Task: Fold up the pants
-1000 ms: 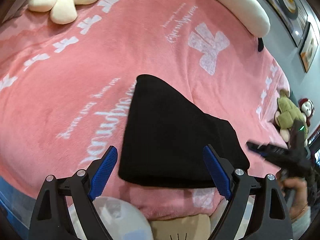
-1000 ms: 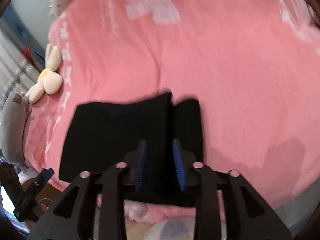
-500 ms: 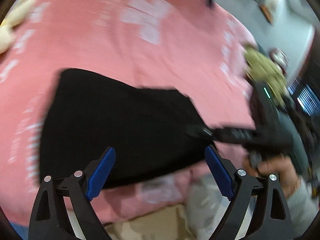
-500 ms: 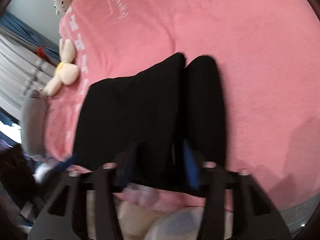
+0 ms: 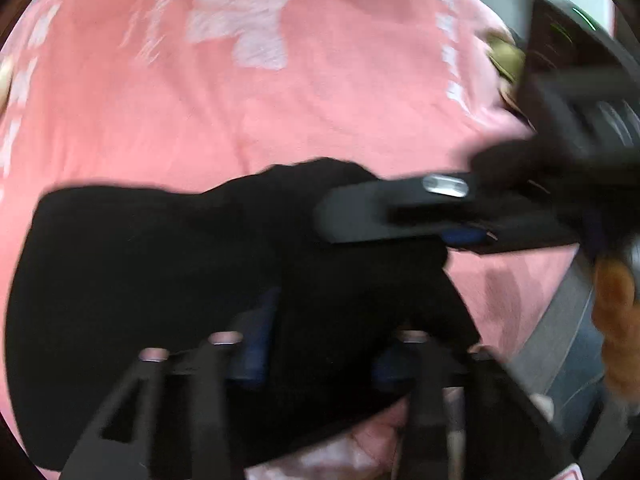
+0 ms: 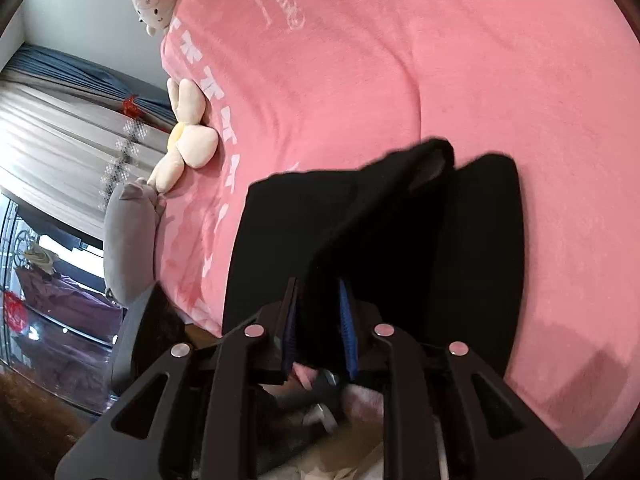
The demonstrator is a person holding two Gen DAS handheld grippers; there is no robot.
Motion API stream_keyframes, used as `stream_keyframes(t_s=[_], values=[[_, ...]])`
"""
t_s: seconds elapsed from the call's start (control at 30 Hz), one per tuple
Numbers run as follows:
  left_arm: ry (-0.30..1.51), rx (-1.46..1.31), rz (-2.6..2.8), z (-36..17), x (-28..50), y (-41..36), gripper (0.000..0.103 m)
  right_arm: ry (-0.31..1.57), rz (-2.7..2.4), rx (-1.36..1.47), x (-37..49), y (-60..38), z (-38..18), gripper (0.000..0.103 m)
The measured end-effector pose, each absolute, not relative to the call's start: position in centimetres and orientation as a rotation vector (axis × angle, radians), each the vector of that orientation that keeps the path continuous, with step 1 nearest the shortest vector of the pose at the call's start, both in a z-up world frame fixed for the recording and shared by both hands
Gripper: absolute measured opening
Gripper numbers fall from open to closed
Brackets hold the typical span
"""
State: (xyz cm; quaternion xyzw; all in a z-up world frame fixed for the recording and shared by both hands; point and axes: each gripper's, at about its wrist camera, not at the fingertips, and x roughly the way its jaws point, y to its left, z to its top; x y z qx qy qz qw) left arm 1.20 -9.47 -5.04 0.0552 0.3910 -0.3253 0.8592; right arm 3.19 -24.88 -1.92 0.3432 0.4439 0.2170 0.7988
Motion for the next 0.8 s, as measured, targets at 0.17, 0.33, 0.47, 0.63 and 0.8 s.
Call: stream_keyframes(t_s=[0.17,0.33,0.47,0.63,0.8], values=[[0.807,-0.309,-0.650,-0.5,4.3,0.6,0.013,0.798,0.322,0.567,0.0,-25.5,1.4,0.041],[0.645,-0.465,-0.460,5.7,3.6,12.6,0.013,0.862,0.256,0.161,-1.1,-17.7,1.1,0.064],[0.604,-0.434,-0.332,7.1,2.9,17.7,0.013,0.884,0.366,-0.011,0.5,-9.3,-0.4,0.064],[0.637,-0.412,-0.256,5.8,2.1,20.6,0.014,0.995,0.394,-0.225,3.7,-1.7,-4.6,0.072],[0.654,-0.444,-0.235,4.7,3.0,21.3,0.014,0.906,0.349,-0.391,3.8,1.9,-6.1,0.080]])
